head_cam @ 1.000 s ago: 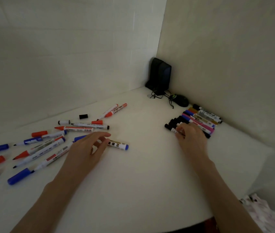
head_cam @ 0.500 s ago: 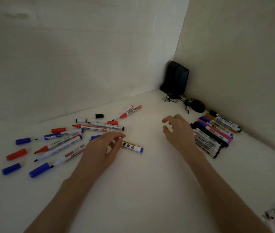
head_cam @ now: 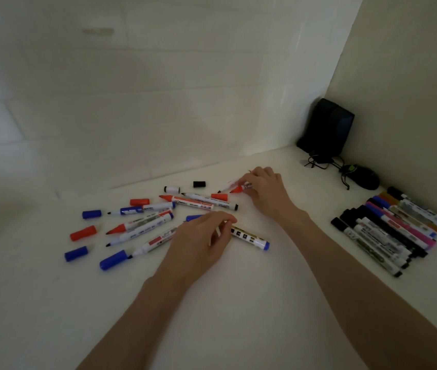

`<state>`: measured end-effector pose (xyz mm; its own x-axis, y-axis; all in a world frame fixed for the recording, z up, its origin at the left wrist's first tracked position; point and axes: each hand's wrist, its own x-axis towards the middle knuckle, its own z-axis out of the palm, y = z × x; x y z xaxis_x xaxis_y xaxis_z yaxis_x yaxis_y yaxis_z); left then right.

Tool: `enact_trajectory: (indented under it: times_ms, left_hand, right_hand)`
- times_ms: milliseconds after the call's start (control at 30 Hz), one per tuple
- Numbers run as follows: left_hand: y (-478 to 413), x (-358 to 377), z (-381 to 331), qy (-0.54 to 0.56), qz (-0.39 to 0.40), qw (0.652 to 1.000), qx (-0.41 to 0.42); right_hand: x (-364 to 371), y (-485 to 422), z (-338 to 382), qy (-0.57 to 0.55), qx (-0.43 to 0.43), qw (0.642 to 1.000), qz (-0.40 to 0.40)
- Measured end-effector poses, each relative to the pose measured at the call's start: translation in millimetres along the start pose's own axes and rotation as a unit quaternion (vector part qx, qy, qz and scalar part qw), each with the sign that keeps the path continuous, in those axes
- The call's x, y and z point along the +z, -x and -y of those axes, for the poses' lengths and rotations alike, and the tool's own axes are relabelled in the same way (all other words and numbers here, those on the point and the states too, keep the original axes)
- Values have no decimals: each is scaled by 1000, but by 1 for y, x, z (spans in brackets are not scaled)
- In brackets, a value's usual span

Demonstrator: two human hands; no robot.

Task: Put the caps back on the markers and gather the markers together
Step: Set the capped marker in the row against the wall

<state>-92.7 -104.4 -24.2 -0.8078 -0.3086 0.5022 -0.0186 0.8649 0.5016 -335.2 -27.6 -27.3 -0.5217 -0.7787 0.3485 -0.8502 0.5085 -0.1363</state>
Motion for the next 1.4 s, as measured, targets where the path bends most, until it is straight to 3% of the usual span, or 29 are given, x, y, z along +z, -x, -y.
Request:
enact_trajectory:
  times_ms: [133,367,633,733,933,1067,1233,1400]
  left_hand:
    - [-2,1,-1,4,2,1000,-1]
    - [-2,1,0,-8,13,1000,-11]
    - [-1,2,1,1,8,1000,-8]
    - [-1,2,2,10,-6,1000,-9]
    - [-8,-3,-2,188,-66,970,-136]
    - [-12,-5,-7,265,-83,951,-134]
    - [-10,-4,-11,314,-81,938,-122]
    - [-7,-6,-19,345,-70,925,-147]
  right_hand:
    - [-7,3,-1,-7,-5,1000,11]
    - [-18,4,40,-214,40,974,68]
    - [-19,-2,43,-179,64,973,132]
    - [-24,2,40,-175,72,976,110]
    - [-60,45,56,-359,46,932,36]
    - [-75,78,71,-427,32,903,28]
    - [-68,99,73,-462,39,886,32]
    - [-66,113,62,-436,29,899,44]
